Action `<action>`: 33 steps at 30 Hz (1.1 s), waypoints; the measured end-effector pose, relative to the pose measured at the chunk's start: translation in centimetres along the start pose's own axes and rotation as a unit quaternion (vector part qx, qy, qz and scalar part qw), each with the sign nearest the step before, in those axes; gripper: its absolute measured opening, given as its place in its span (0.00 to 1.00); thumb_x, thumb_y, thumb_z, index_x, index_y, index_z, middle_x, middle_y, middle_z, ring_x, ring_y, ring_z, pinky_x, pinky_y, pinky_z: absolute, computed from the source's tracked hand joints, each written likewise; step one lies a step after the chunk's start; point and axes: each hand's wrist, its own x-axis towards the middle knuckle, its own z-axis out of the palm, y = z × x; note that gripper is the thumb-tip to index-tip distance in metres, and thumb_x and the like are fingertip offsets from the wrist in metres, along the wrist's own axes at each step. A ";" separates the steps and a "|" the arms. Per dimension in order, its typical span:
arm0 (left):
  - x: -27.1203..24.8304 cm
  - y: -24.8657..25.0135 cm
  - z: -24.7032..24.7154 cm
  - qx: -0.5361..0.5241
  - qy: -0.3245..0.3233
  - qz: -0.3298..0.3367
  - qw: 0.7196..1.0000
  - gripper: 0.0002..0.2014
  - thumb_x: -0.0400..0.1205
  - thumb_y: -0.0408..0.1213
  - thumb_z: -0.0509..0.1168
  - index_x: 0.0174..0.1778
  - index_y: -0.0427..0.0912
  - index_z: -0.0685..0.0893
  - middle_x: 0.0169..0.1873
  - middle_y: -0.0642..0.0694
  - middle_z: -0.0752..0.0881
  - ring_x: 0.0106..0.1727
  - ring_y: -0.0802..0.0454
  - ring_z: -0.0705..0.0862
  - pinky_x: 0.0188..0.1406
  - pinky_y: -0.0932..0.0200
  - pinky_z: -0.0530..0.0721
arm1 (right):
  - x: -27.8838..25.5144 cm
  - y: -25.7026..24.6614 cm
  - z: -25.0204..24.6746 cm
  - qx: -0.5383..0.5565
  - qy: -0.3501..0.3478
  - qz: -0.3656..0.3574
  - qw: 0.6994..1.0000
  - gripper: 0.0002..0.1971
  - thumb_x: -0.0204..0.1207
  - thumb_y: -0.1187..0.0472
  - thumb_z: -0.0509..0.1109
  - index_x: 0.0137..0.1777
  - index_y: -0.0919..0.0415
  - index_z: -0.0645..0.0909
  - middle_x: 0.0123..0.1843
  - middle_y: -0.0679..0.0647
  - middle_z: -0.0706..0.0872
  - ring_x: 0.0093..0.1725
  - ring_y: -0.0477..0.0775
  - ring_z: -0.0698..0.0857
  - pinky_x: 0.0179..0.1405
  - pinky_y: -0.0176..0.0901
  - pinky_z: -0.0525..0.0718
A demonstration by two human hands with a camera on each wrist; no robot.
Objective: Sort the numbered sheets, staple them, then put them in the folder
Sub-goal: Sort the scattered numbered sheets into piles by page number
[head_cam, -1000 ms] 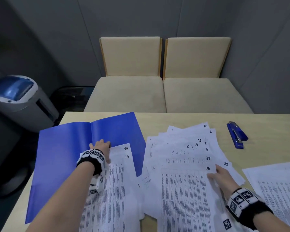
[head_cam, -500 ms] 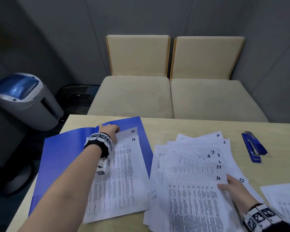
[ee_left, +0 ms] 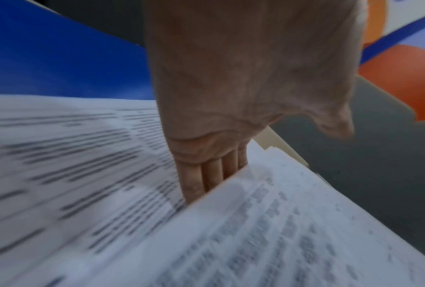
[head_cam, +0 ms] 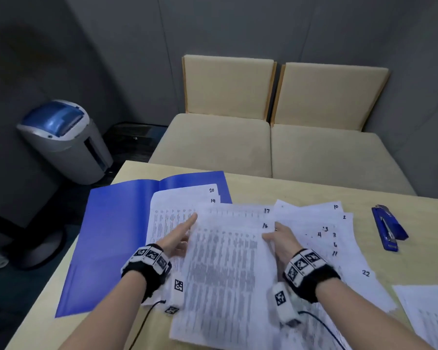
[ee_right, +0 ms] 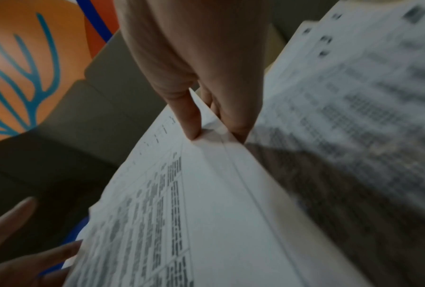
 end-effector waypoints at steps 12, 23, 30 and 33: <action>0.5 -5.5 -7.1 0.266 0.341 -0.024 0.901 0.20 0.73 0.28 0.66 0.61 0.33 0.71 0.56 0.30 0.81 0.56 0.33 0.81 0.54 0.46 0.81 | -2.5 2.7 1.5 -0.199 -0.006 -0.105 0.974 0.13 0.79 0.62 0.65 0.63 0.54 0.74 0.45 0.49 0.79 0.44 0.51 0.82 0.38 0.38 0.79; 1.2 -1.2 11.0 0.470 0.135 0.304 0.818 0.16 0.82 0.38 0.61 0.66 0.41 0.73 0.62 0.42 0.74 0.57 0.42 0.81 0.55 0.48 0.81 | -6.8 9.7 -12.7 -0.217 0.254 0.047 0.941 0.18 0.75 0.64 0.68 0.65 0.65 0.74 0.64 0.63 0.77 0.53 0.60 0.79 0.48 0.43 0.75; 3.4 -0.9 17.5 0.332 0.093 0.105 0.933 0.25 0.77 0.42 0.70 0.66 0.39 0.71 0.63 0.39 0.75 0.59 0.41 0.81 0.54 0.52 0.80 | -7.1 9.6 -12.8 -0.108 0.245 0.089 0.959 0.24 0.75 0.62 0.72 0.69 0.68 0.72 0.67 0.63 0.78 0.64 0.62 0.79 0.63 0.49 0.78; 3.4 -1.4 17.6 0.290 0.113 0.136 0.941 0.10 0.75 0.37 0.67 0.50 0.44 0.75 0.46 0.45 0.81 0.45 0.45 0.82 0.43 0.56 0.81 | -7.6 9.3 -12.5 -0.099 0.239 0.080 0.963 0.14 0.75 0.65 0.71 0.59 0.68 0.79 0.53 0.61 0.82 0.53 0.59 0.80 0.55 0.45 0.78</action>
